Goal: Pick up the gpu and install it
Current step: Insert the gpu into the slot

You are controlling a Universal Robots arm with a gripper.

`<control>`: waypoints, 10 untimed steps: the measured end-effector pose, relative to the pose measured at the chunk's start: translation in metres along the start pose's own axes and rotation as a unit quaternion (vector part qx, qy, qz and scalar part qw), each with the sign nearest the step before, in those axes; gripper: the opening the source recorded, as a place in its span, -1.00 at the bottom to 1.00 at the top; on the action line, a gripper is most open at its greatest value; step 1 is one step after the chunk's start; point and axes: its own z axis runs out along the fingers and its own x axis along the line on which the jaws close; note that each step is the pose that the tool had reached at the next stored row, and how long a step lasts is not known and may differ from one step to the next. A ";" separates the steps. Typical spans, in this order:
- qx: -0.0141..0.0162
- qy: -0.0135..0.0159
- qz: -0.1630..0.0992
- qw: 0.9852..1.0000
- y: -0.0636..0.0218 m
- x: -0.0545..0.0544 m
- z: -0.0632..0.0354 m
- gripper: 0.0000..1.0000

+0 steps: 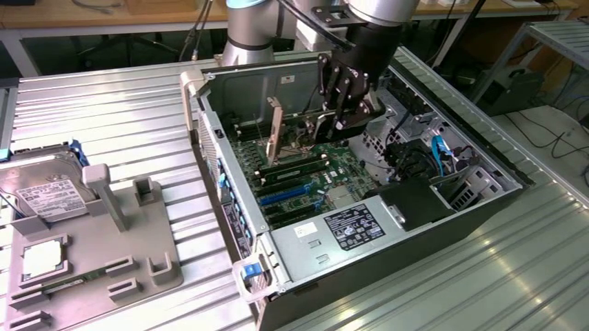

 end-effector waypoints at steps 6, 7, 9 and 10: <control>0.000 0.000 0.001 1.000 0.0022 -0.002 0.0087 -0.44; 0.000 0.000 0.001 1.000 0.0044 -0.002 0.0101 -0.44; 0.000 0.001 0.001 1.000 0.0095 -0.002 0.0122 -0.44; 0.001 0.001 0.001 1.000 0.0126 -0.002 0.0135 -0.44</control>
